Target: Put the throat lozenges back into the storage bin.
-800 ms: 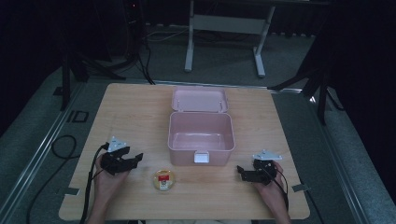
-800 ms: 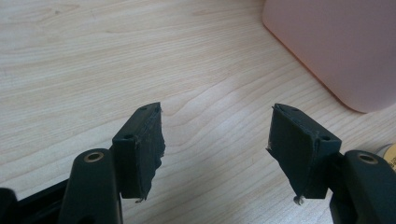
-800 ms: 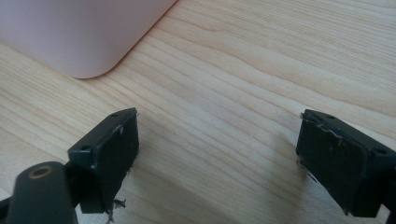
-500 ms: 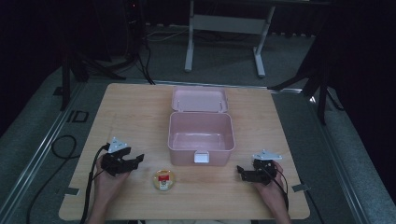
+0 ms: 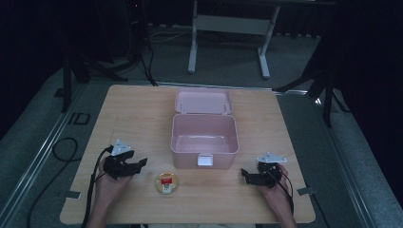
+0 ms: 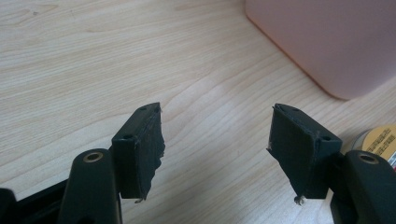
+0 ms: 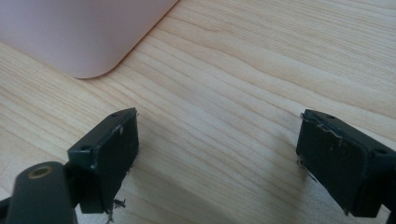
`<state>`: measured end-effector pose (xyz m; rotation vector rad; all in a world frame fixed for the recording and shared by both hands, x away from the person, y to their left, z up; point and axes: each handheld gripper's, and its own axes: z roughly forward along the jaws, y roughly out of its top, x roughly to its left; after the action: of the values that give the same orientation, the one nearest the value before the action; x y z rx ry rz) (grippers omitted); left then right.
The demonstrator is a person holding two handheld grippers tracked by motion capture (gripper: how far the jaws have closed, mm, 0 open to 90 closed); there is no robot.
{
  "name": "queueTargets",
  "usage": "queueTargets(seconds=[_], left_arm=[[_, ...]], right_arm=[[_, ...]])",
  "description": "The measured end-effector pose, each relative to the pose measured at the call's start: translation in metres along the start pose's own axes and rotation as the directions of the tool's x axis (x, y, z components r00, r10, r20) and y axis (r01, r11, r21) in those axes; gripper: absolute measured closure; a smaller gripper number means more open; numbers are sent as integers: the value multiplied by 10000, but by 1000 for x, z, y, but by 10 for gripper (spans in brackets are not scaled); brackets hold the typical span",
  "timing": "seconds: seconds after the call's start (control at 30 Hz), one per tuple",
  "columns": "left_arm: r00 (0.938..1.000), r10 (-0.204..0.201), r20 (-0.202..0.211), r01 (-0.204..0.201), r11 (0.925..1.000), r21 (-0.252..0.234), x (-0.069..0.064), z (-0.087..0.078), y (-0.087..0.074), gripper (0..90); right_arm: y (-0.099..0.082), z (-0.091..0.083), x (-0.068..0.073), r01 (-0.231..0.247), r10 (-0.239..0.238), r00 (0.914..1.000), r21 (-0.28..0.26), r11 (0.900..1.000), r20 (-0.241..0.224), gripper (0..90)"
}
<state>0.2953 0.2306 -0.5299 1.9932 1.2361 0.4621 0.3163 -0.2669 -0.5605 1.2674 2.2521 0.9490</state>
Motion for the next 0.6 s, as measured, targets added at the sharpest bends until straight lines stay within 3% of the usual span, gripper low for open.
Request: queueTargets(seconds=[0.27,0.6], left_arm=[[9993,374,99,-372,9992,-148,-5,-6,4,361],[9961,819,341,-820,9966,16,-12,-9,8,361]], right_arm=[[0,0,0,18,-18,10000,-5,10000,-7,129],[0,0,0,16,-16,10000,-2,10000,-10,129]])
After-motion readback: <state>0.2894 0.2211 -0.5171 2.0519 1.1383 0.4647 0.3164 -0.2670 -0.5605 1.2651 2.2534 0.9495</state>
